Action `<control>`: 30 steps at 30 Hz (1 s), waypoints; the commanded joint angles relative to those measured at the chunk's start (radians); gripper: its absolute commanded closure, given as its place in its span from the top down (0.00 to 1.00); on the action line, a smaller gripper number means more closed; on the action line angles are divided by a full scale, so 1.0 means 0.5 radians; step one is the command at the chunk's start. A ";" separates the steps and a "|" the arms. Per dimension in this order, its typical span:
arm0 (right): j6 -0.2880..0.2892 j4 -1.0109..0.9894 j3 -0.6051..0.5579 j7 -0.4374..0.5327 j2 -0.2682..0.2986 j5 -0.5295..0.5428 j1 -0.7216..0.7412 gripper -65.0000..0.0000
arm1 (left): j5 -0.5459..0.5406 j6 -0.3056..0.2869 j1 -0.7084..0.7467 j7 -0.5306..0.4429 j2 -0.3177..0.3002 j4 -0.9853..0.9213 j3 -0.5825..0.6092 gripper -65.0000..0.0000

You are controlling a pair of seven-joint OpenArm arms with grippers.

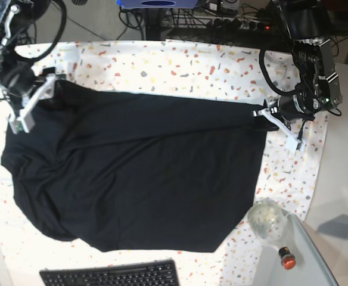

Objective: Layout the t-shirt on the table in an organized manner, then fold the t-shirt properly
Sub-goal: 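Lower the right gripper onto the shirt side and grasp it, then pull the grasped shirt side with the right gripper away from the left gripper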

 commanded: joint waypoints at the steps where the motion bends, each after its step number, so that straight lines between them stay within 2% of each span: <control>1: -0.003 -0.019 -0.012 0.019 0.018 0.011 0.007 0.40 | -0.033 -0.006 -0.024 -0.024 -0.028 0.033 0.000 0.00; 8: -0.003 -0.132 -0.031 0.053 0.018 0.005 0.017 0.39 | -0.033 -0.006 -0.008 -0.024 -0.035 0.033 0.000 0.00; 13: -0.003 -0.240 -0.043 0.194 0.003 -0.203 0.026 0.39 | -0.033 -0.006 0.004 -0.024 -0.035 0.036 0.000 0.00; 18: -0.003 -0.316 -0.043 0.237 0.003 -0.213 0.026 0.38 | -0.033 -0.006 0.004 -0.024 -0.038 0.036 0.000 0.00; 20: -0.003 -0.301 -0.043 0.231 0.003 -0.213 0.017 0.24 | -0.033 -0.006 0.004 -0.024 -0.038 0.036 0.000 0.00; 22: 0.003 -0.295 -0.043 0.216 0.003 -0.210 0.004 0.00 | -0.033 -0.006 0.004 -0.024 -0.038 0.036 0.000 0.00; 24: 0.006 -0.264 -0.043 0.133 -0.004 -0.207 -0.014 0.00 | -0.033 -0.006 0.004 -0.024 -0.038 0.036 0.000 0.00; 27: 0.009 -0.117 -0.040 0.007 -0.102 -0.207 -0.088 0.00 | -0.033 -0.006 0.004 -0.024 -0.038 0.036 0.000 0.00; 30: 0.009 0.098 -0.117 -0.021 -0.188 -0.207 -0.183 0.00 | -0.033 -0.006 0.004 -0.024 -0.038 0.036 0.000 0.00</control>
